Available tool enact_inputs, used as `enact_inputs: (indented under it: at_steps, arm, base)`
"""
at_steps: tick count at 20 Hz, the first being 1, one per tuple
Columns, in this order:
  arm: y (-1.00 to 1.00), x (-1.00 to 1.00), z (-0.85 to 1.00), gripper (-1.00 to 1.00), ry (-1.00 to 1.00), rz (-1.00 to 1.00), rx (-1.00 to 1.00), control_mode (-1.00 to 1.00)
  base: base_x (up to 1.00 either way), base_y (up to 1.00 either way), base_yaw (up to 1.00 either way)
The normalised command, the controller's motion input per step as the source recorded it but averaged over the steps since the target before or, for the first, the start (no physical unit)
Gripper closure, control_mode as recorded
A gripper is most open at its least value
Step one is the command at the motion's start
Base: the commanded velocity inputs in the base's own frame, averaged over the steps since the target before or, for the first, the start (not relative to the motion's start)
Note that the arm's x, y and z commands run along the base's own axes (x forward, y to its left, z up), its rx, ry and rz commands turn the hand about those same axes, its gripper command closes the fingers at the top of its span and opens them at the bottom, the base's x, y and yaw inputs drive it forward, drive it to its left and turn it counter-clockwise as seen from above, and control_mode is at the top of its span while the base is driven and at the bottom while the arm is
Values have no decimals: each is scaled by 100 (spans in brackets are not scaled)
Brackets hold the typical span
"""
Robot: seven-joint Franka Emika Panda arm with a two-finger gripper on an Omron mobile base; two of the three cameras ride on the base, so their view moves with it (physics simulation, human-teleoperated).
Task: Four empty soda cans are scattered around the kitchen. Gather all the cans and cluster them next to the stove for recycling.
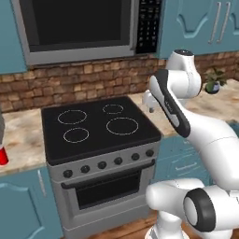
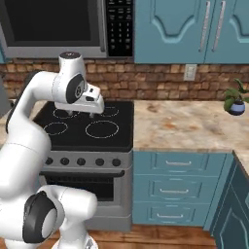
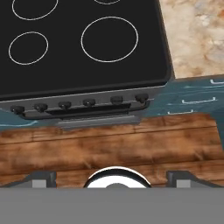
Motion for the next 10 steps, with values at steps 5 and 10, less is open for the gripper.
enact_inputs:
  at_steps: [5, 10]
  arm:
    - [0, 0, 0, -100, 0, 0, 0, 100]
    - [0, 0, 0, -100, 0, 0, 0, 100]
  base:
    - [0, -21, -41]
    - [0, 0, -49]
